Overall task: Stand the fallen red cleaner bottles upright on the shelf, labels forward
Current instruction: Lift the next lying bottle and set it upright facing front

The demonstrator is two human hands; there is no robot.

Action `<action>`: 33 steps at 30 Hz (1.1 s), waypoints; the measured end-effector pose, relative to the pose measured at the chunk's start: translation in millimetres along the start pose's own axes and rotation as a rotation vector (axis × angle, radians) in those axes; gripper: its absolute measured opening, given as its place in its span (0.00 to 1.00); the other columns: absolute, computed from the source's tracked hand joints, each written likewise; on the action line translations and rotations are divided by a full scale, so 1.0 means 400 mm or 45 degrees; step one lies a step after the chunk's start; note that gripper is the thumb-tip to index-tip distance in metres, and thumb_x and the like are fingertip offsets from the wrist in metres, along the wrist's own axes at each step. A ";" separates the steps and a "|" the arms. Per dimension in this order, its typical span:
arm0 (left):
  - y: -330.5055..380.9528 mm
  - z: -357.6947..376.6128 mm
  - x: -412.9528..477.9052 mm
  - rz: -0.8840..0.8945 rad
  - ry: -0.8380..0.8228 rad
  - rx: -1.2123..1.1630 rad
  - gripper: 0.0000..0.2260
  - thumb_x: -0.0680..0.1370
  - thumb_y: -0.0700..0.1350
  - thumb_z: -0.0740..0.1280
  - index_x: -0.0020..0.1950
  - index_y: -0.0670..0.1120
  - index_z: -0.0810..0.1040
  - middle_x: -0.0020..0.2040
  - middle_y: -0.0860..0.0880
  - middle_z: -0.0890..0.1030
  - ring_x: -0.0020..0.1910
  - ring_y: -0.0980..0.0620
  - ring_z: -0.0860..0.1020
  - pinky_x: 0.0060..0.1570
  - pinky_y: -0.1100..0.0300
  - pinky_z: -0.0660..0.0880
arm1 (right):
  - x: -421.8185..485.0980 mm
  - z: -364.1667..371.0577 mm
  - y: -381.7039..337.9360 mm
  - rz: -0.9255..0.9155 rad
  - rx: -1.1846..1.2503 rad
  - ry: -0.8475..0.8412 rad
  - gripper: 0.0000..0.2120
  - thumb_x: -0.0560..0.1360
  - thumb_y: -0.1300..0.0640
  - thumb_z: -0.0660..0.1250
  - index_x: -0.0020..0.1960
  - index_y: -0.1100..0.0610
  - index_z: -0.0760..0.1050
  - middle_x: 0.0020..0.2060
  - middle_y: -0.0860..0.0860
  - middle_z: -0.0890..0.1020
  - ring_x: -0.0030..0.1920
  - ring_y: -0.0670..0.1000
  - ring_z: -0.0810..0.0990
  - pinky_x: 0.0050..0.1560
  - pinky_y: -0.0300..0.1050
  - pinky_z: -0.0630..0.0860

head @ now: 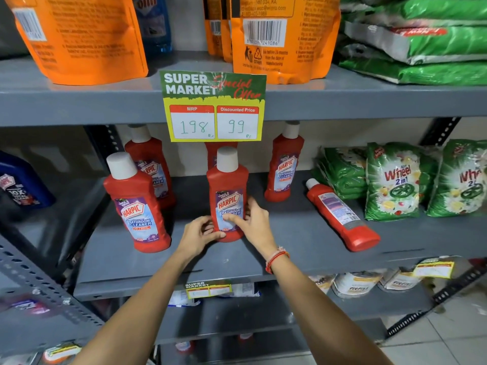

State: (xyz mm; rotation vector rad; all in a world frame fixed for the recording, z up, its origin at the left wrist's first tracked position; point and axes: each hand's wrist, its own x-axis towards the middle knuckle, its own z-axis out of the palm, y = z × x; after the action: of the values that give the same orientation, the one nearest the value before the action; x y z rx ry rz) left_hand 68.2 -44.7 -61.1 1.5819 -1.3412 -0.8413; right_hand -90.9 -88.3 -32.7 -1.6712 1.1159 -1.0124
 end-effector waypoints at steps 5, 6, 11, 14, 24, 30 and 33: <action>0.003 0.005 -0.018 -0.002 -0.001 0.010 0.21 0.68 0.39 0.74 0.60 0.39 0.75 0.56 0.43 0.81 0.51 0.55 0.80 0.58 0.58 0.77 | -0.010 0.010 -0.001 -0.008 -0.058 0.066 0.28 0.67 0.48 0.75 0.60 0.59 0.70 0.57 0.57 0.82 0.53 0.54 0.83 0.53 0.55 0.82; 0.009 0.009 -0.025 0.009 0.005 0.034 0.21 0.69 0.40 0.74 0.60 0.40 0.75 0.55 0.45 0.82 0.51 0.57 0.80 0.60 0.54 0.76 | -0.012 0.009 0.000 -0.004 -0.057 0.072 0.28 0.67 0.48 0.75 0.60 0.59 0.70 0.57 0.57 0.81 0.53 0.54 0.83 0.53 0.55 0.82; 0.040 0.032 -0.068 0.079 0.280 0.324 0.21 0.70 0.43 0.73 0.61 0.40 0.75 0.58 0.42 0.80 0.57 0.47 0.78 0.60 0.53 0.72 | -0.012 -0.036 -0.004 0.002 -0.076 -0.075 0.32 0.63 0.46 0.77 0.61 0.57 0.70 0.58 0.55 0.81 0.56 0.52 0.80 0.58 0.51 0.79; 0.063 0.063 -0.121 0.148 0.581 0.267 0.13 0.71 0.41 0.72 0.54 0.42 0.78 0.52 0.42 0.80 0.50 0.47 0.79 0.53 0.56 0.72 | -0.022 -0.113 0.000 0.024 -0.081 0.020 0.33 0.64 0.38 0.73 0.63 0.54 0.70 0.61 0.55 0.78 0.61 0.51 0.76 0.62 0.47 0.74; 0.214 0.379 -0.035 0.255 0.101 0.164 0.05 0.74 0.41 0.68 0.47 0.42 0.81 0.48 0.44 0.80 0.45 0.52 0.79 0.48 0.70 0.69 | -0.010 -0.484 0.087 0.422 -1.121 0.346 0.43 0.66 0.31 0.65 0.66 0.64 0.67 0.64 0.63 0.72 0.67 0.62 0.67 0.68 0.58 0.64; 0.244 0.470 0.062 0.319 -0.218 0.441 0.10 0.76 0.43 0.65 0.55 0.41 0.78 0.55 0.40 0.79 0.56 0.45 0.76 0.59 0.57 0.69 | 0.021 -0.514 0.141 0.772 -1.194 0.181 0.48 0.66 0.39 0.71 0.72 0.66 0.54 0.69 0.61 0.65 0.69 0.60 0.65 0.68 0.56 0.65; 0.257 0.471 0.079 0.213 -0.149 0.350 0.13 0.77 0.43 0.64 0.58 0.39 0.77 0.57 0.39 0.80 0.58 0.43 0.77 0.62 0.53 0.71 | 0.019 -0.517 0.154 0.751 -1.078 0.266 0.44 0.63 0.43 0.75 0.69 0.65 0.61 0.65 0.61 0.68 0.67 0.61 0.67 0.65 0.56 0.67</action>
State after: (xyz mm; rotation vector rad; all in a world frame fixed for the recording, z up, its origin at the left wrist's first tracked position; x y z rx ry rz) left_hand -135.8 -115.6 -38.7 1.6180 -1.7070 -0.6768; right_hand -296.4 -153.7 -27.6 -1.6668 2.2217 -0.3281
